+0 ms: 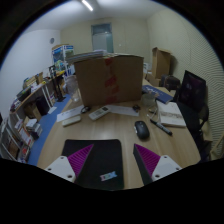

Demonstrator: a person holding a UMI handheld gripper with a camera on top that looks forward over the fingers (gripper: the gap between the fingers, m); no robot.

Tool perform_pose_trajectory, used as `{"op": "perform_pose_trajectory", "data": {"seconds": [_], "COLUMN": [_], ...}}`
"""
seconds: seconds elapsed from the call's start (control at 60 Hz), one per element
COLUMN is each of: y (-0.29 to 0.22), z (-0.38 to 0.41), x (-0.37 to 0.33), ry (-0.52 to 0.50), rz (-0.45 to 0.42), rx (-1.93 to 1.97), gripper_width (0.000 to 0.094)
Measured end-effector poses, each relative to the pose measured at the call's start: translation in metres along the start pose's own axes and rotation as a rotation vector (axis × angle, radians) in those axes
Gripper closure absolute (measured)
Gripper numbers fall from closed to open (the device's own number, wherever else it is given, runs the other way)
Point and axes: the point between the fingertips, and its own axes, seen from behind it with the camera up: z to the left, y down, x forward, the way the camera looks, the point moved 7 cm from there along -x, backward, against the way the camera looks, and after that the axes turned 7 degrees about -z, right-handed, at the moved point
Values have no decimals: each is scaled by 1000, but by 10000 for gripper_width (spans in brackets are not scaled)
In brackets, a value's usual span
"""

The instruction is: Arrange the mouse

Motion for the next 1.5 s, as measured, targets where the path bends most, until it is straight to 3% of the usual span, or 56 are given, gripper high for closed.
{"op": "perform_pose_trajectory", "data": {"seconds": [0.333, 0.567, 0.683, 0.7, 0.85, 0.983, 1.15, 1.233, 1.3, 1.5], "y": [7, 16, 18, 18, 19, 10, -74, -84, -69, 51], "z": [-116, -132, -135, -136, -137, -135, -80, -32, 6, 80], "x": [118, 193, 204, 204, 203, 195, 115, 83, 69, 66], "ry": [-5, -65, -61, -57, -13, 4, 7, -3, 9, 26], "rz": [-1, 11, -28, -31, -25, 38, -166, -212, -209, -66], "rx": [-24, -47, -105, -106, -47, -15, -60, -69, -59, -43], "gripper_width": [131, 148, 346, 431, 481, 579, 588, 587, 588, 587]}}
